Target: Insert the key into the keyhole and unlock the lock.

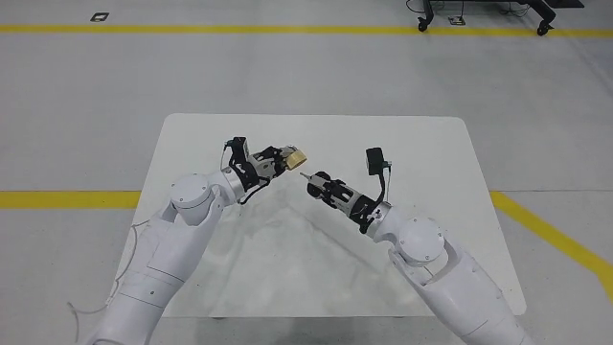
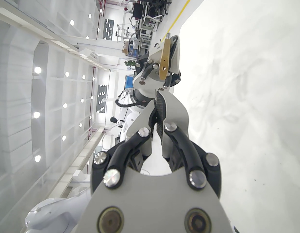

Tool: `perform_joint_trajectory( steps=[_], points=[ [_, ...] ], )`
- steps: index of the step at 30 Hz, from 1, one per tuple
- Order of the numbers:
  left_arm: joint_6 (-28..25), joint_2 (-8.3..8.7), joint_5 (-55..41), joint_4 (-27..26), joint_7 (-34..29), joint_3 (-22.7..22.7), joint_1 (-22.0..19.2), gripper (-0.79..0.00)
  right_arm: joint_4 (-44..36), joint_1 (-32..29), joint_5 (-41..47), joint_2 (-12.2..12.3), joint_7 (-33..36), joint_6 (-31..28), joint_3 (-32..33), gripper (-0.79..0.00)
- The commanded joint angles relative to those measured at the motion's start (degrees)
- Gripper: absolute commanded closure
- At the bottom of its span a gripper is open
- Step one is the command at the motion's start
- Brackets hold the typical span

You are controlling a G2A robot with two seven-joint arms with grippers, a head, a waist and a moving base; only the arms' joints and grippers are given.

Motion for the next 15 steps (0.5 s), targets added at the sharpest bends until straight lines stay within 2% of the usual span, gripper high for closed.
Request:
perform_joint_trajectory(
  steps=[1,8,15],
  points=[
    [-0.2,-0.01,0.5,-0.1,0.2,0.0,0.0,0.0,0.0,0.0,-0.1,-0.3,-1.5,0.4,-0.7,0.0],
    [-1.2,-0.04,2.9,-0.7,0.3,0.5,0.2,0.0,0.3,0.1,-0.5,-1.1,-6.4,1.7,-1.7,0.0],
    [-1.3,-0.09,3.5,-0.7,0.0,0.5,0.3,0.0,1.0,0.4,-0.5,-1.8,-8.6,3.0,-2.1,0.0]
  ],
)
